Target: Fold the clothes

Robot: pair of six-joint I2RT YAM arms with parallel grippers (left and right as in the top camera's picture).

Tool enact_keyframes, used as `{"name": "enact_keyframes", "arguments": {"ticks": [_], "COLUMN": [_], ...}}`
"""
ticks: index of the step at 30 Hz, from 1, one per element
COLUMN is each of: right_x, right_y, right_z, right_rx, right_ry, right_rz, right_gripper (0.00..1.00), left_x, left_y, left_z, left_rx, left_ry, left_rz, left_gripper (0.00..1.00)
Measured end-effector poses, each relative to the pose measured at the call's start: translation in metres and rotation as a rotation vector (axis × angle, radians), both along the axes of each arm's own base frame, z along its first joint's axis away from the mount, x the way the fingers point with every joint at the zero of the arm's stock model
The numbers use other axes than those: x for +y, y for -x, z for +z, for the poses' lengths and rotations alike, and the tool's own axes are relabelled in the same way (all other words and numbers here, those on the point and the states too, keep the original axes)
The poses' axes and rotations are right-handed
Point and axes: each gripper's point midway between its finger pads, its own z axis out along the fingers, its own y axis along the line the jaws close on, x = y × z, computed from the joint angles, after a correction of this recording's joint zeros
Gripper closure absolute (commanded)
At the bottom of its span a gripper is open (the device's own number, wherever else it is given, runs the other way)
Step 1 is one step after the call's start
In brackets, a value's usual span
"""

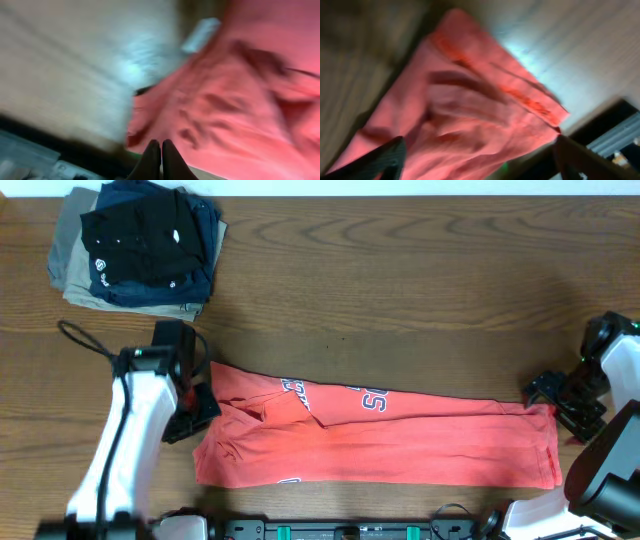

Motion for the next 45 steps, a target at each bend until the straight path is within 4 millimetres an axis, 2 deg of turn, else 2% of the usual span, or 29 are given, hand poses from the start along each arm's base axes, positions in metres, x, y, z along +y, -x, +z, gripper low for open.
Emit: {"name": "enact_keyframes", "arguments": {"ticks": [2, 4, 6, 7, 11, 14, 18, 21, 27, 33, 40, 43, 45], "right_x": [0.009, 0.017, 0.025, 0.028, 0.037, 0.043, 0.052, 0.058, 0.066, 0.07, 0.072, 0.072, 0.074], "right_y": [-0.006, -0.011, -0.014, -0.016, -0.02, -0.022, -0.025, -0.025, -0.002, 0.014, 0.021, 0.021, 0.019], "right_z": [-0.001, -0.001, -0.001, -0.001, -0.001, -0.001, -0.004, -0.013, -0.035, -0.05, -0.051, -0.051, -0.051], "right_rx": [-0.017, -0.025, -0.027, -0.028, -0.033, -0.034, -0.038, -0.048, -0.001, 0.025, 0.028, 0.025, 0.011], "right_ry": [-0.025, -0.036, -0.041, -0.043, -0.05, -0.052, -0.051, -0.047, -0.061, -0.067, -0.067, -0.064, -0.076], "right_rz": [0.04, 0.093, 0.128, 0.146, 0.179, 0.201, 0.23, 0.244, 0.234, 0.221, 0.206, 0.203, 0.203], "right_gripper": [0.44, 0.74, 0.97, 0.99, 0.99, 0.99, 0.99, 0.99, 0.99, 0.97, 0.85, 0.78, 0.69], "left_x": [-0.018, -0.038, -0.058, -0.067, -0.102, -0.122, -0.134, -0.134, -0.122, -0.109, -0.07, -0.053, -0.04], "left_y": [-0.006, -0.01, -0.012, -0.012, -0.015, -0.013, -0.005, -0.004, 0.009, 0.004, -0.012, -0.016, -0.019], "left_z": [0.01, 0.019, 0.022, 0.023, 0.017, 0.0, -0.03, -0.053, -0.089, -0.089, -0.09, -0.09, -0.09], "left_rx": [-0.076, -0.131, -0.159, -0.166, -0.184, -0.158, -0.053, 0.018, 0.192, 0.23, 0.217, 0.208, 0.199], "left_ry": [0.045, 0.089, 0.126, 0.139, 0.182, 0.195, 0.19, 0.172, 0.137, 0.206, 0.263, 0.273, 0.281], "left_rz": [-0.068, -0.146, -0.222, -0.255, -0.374, -0.424, -0.431, -0.413, -0.36, -0.233, -0.048, 0.022, 0.081], "left_gripper": [0.94, 0.94, 0.94, 0.94, 0.94, 0.94, 0.94, 0.94, 0.94, 0.94, 0.94, 0.94, 0.94]}}
